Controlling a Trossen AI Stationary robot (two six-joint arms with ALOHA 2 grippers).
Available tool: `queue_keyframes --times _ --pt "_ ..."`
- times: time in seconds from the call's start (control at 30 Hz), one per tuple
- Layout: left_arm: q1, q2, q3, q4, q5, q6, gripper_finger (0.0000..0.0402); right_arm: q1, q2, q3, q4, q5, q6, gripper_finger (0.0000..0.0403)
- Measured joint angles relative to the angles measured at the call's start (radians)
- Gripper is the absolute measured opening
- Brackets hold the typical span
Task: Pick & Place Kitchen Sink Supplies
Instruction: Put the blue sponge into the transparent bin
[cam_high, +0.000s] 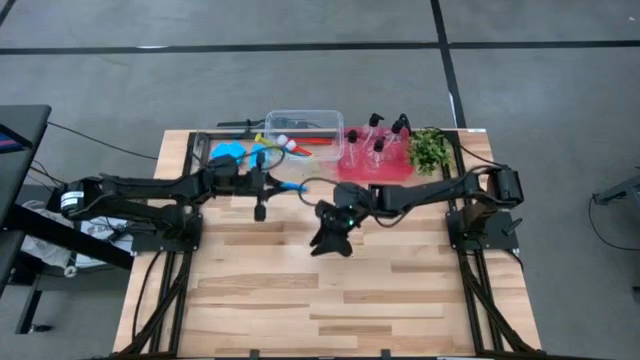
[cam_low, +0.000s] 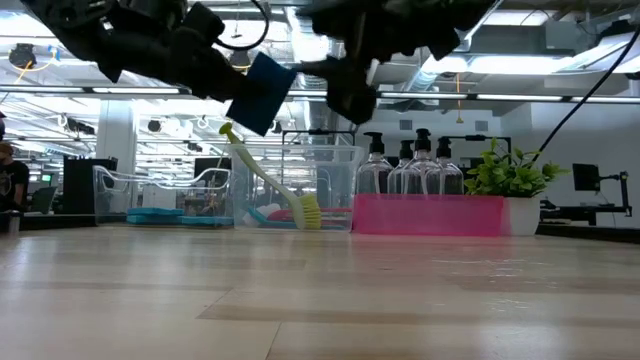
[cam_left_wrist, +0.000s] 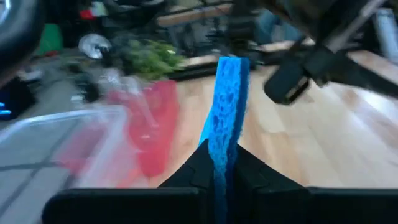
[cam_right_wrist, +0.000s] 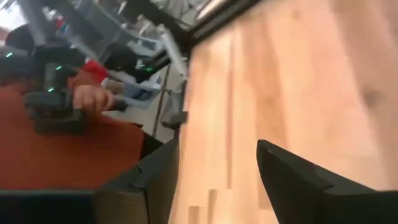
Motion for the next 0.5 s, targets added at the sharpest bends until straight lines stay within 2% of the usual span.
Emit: queue_keyframes --times 0.13,0.23,0.37,0.5 --pt "0.021 -0.050 0.000 0.002 -0.043 -0.008 0.0022 -0.006 0.000 0.000 -0.057 0.006 0.000 0.0196" --pt "0.023 -0.116 0.000 0.001 -0.175 -0.014 0.0026 -0.012 0.000 0.000 -0.063 0.010 -0.001 0.0185" --pt "0.022 -0.224 0.000 -0.014 -0.443 0.002 0.0031 -0.015 0.000 0.000 -0.065 0.007 -0.016 0.0170" --pt "0.022 -0.324 0.000 -0.037 -0.862 0.060 0.0032 -0.017 0.000 0.000 -0.064 0.012 -0.027 0.0156"
